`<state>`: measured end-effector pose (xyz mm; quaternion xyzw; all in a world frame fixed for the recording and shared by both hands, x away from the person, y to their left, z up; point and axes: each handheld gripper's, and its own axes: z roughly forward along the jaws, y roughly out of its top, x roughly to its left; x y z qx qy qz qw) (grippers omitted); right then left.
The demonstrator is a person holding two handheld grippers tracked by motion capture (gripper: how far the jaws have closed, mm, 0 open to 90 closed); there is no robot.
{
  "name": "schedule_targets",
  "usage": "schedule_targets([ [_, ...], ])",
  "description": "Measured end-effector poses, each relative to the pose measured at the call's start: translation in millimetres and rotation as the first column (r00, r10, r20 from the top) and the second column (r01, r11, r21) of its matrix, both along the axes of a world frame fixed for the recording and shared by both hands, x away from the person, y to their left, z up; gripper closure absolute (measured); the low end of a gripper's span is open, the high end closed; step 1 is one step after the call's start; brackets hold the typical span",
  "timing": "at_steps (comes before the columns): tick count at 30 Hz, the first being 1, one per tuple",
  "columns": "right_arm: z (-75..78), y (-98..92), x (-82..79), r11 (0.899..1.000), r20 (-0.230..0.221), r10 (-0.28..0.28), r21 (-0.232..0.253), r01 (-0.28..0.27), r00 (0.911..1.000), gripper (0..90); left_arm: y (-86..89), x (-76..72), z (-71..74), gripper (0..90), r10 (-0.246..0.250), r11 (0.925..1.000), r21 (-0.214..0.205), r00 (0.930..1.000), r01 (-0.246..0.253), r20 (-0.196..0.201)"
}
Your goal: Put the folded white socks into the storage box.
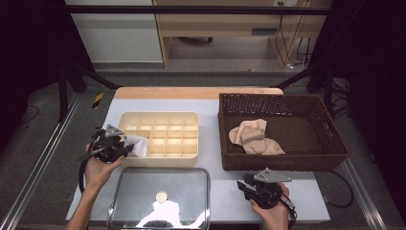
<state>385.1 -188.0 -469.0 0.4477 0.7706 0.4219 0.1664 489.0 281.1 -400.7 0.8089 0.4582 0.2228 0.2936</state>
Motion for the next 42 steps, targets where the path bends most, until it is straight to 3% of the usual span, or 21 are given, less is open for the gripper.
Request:
schedule_targets([
  [6,-0.9,1.6,0.1,1.0,-0.005,0.008,-0.004,-0.008,1.0,65.4,-6.3,-2.8,-4.1,71.4,-0.038,0.999,0.022,0.9993,0.038,-0.008],
  [14,-1.4,3.5,0.9,1.0,-0.008,0.014,-0.005,-0.014,0.9999,65.3,-12.0,0.9,-7.6,71.6,-0.064,0.9979,-0.003,0.9949,0.064,-0.078],
  [20,-2.4,4.3,1.2,1.0,-0.016,0.017,-0.002,-0.017,0.9997,65.1,-21.5,5.0,-10.9,71.9,-0.052,0.9977,0.038,0.9928,0.056,-0.108],
  [30,-3.1,3.2,1.4,1.0,-0.022,0.019,0.005,-0.019,0.9996,65.2,-15.2,11.0,-15.8,72.2,-0.069,0.9967,-0.053,0.9859,0.062,-0.152],
  [35,-3.5,4.2,1.0,1.0,-0.026,0.022,0.006,-0.022,0.9994,65.2,-20.0,10.4,-18.4,72.4,-0.052,0.9986,-0.02,0.988,0.049,-0.146],
  [42,-4.3,5.1,1.3,1.0,-0.031,0.028,0.003,-0.028,0.9991,65.1,-20.2,10.8,-18.5,72.2,-0.036,0.9991,-0.03,0.9872,0.031,-0.156],
])
